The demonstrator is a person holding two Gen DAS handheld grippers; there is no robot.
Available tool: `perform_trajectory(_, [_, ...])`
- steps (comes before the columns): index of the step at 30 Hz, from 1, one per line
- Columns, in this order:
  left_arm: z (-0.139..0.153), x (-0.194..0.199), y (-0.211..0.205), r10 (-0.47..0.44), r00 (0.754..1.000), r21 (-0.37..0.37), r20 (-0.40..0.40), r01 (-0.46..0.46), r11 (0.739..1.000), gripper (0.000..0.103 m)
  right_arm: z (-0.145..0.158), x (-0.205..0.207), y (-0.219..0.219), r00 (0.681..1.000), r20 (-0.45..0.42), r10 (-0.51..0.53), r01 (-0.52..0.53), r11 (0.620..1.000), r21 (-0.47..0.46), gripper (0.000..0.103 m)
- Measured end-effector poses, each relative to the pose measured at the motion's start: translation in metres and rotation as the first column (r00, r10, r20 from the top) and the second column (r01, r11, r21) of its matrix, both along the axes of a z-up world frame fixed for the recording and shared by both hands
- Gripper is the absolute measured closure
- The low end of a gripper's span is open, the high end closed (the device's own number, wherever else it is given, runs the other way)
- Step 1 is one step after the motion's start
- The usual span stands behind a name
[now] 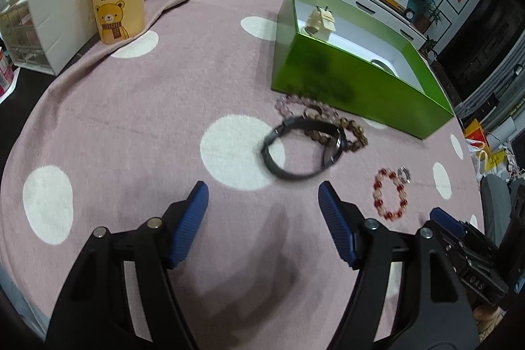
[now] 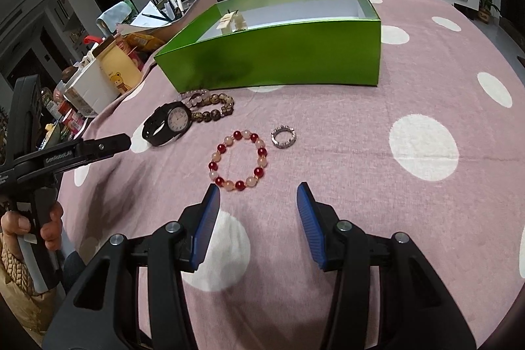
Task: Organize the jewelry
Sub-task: 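Close the right tool on the red-bead bracelet while the left tool grasps the black band watch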
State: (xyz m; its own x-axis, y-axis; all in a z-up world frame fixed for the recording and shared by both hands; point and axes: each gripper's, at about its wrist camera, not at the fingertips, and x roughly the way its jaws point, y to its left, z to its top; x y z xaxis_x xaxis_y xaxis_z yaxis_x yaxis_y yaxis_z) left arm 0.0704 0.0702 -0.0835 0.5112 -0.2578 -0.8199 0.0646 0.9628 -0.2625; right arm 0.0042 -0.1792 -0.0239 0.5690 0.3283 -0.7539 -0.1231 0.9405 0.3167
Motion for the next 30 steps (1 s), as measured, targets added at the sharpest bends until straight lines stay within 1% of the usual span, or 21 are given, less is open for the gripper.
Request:
perform_trajectory(3, [-0.002,0.011,-0.004,-0.007,1.0,0.023,0.008,0.007,1.0,0.038,-0.001,0.006,0.006,1.0,0.004,0.007,-0.007,1.0,-0.016,0.06])
perform_trajectory(5, [-0.003,0.019,-0.008,-0.019,1.0,0.043,0.015,0.018,0.999,0.043,-0.002,0.011,0.011,1.0,0.005,0.011,-0.011,0.999,-0.031,0.061])
perform_trajectory(10, [-0.009,0.035,-0.016,-0.049,0.998,0.101,0.028,0.046,0.994,0.048,-0.005,0.021,0.02,1.0,0.009,0.017,-0.016,0.997,-0.073,0.066])
perform_trajectory(16, [-0.016,0.047,-0.024,-0.085,0.996,0.142,0.029,0.08,0.987,0.049,-0.01,0.029,0.026,1.0,0.004,0.022,-0.021,0.994,-0.105,0.069])
perform_trajectory(19, [-0.018,0.048,-0.028,-0.102,0.994,0.157,0.033,0.095,0.983,0.052,-0.013,0.033,0.027,1.0,-0.003,0.019,-0.019,0.993,-0.113,0.073])
perform_trajectory(20, [-0.019,0.048,-0.03,-0.106,0.994,0.16,0.035,0.099,0.982,0.052,-0.015,0.034,0.028,1.0,-0.004,0.018,-0.018,0.992,-0.122,0.076])
perform_trajectory(22, [-0.02,0.048,-0.032,-0.116,0.992,0.174,0.042,0.108,0.979,0.053,-0.015,0.035,0.031,1.0,0.006,0.021,-0.02,0.989,-0.146,0.078])
perform_trajectory(24, [-0.02,0.048,-0.034,-0.124,0.991,0.185,0.046,0.114,0.976,0.054,-0.015,0.036,0.033,1.0,0.007,0.024,-0.023,0.985,-0.174,0.082])
perform_trajectory(26, [-0.02,0.048,-0.035,-0.131,0.99,0.189,0.05,0.12,0.975,0.062,-0.015,0.038,0.035,1.0,0.009,0.027,-0.025,0.979,-0.204,0.09])
perform_trajectory(27, [-0.02,0.048,-0.035,-0.134,0.99,0.193,0.053,0.122,0.974,0.065,-0.016,0.038,0.035,1.0,0.009,0.027,-0.024,0.978,-0.208,0.092])
perform_trajectory(29, [-0.02,0.046,-0.035,-0.138,0.989,0.198,0.059,0.124,0.972,0.074,-0.017,0.039,0.032,1.0,0.01,0.02,-0.018,0.977,-0.21,0.096])
perform_trajectory(30, [-0.02,0.046,-0.035,-0.14,0.988,0.198,0.062,0.125,0.972,0.076,-0.017,0.039,0.032,1.0,0.011,0.019,-0.017,0.978,-0.208,0.096])
